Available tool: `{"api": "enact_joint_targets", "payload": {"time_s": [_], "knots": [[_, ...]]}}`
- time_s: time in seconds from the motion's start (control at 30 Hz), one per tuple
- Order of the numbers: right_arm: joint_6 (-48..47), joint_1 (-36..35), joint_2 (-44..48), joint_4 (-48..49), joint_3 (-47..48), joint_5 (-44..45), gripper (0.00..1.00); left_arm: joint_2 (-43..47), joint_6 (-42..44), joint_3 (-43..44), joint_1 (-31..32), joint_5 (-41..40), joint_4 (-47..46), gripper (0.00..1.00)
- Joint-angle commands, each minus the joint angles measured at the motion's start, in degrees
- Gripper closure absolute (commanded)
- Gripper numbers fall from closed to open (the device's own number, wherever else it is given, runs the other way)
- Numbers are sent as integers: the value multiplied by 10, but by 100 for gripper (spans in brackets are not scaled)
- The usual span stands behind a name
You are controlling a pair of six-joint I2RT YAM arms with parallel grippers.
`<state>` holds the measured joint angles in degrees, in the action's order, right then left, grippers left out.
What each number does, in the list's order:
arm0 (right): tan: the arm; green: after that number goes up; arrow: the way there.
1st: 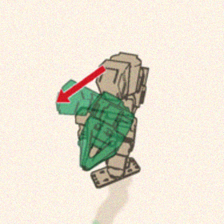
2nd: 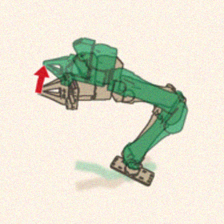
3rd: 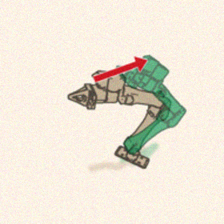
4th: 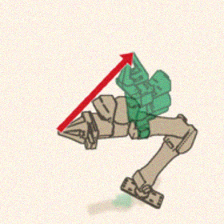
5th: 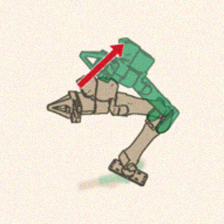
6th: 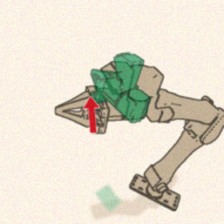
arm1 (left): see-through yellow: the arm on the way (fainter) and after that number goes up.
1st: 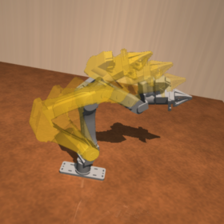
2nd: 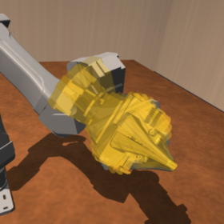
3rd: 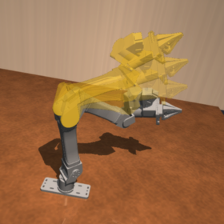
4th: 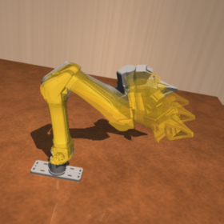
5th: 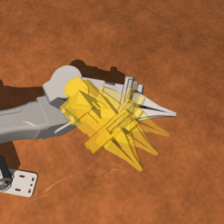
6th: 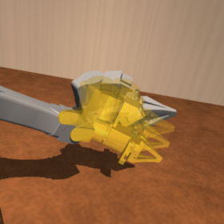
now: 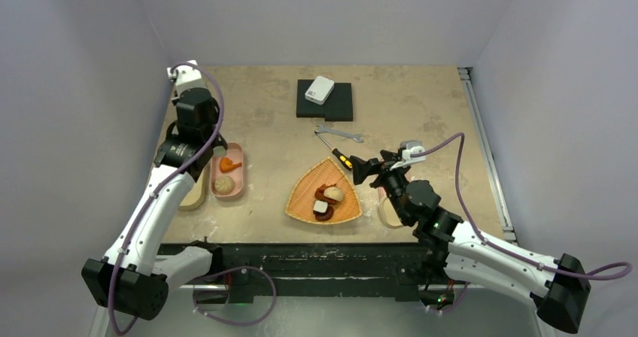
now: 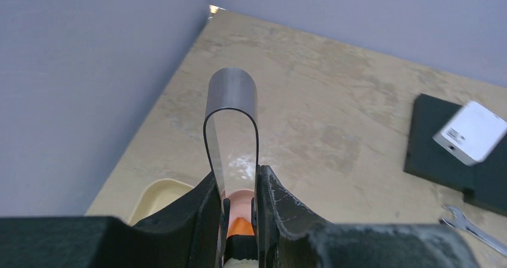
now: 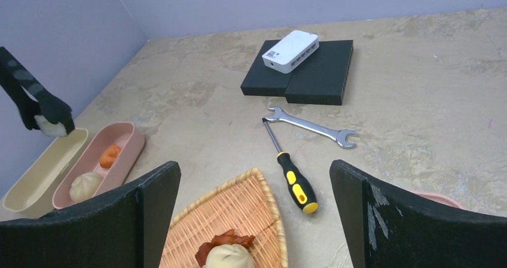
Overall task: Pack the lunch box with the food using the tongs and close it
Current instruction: Place the fake food in the packing box.
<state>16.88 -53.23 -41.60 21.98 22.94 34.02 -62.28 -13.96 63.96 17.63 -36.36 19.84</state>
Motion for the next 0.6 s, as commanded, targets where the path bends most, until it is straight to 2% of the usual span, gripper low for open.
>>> {"api": "enact_joint_targets", "payload": {"time_s": [0.0, 0.33, 0.57], "knots": [[-9, 1, 5, 4, 19, 17, 2, 18, 21, -10, -68, 43, -47, 97], [-7, 1, 14, -10, 24, 31, 2, -14, 50, -33, -197, 71, -93, 96], [-7, 1, 14, -7, 24, 30, 2, -46, 47, -37, -244, 90, -108, 96]]}}
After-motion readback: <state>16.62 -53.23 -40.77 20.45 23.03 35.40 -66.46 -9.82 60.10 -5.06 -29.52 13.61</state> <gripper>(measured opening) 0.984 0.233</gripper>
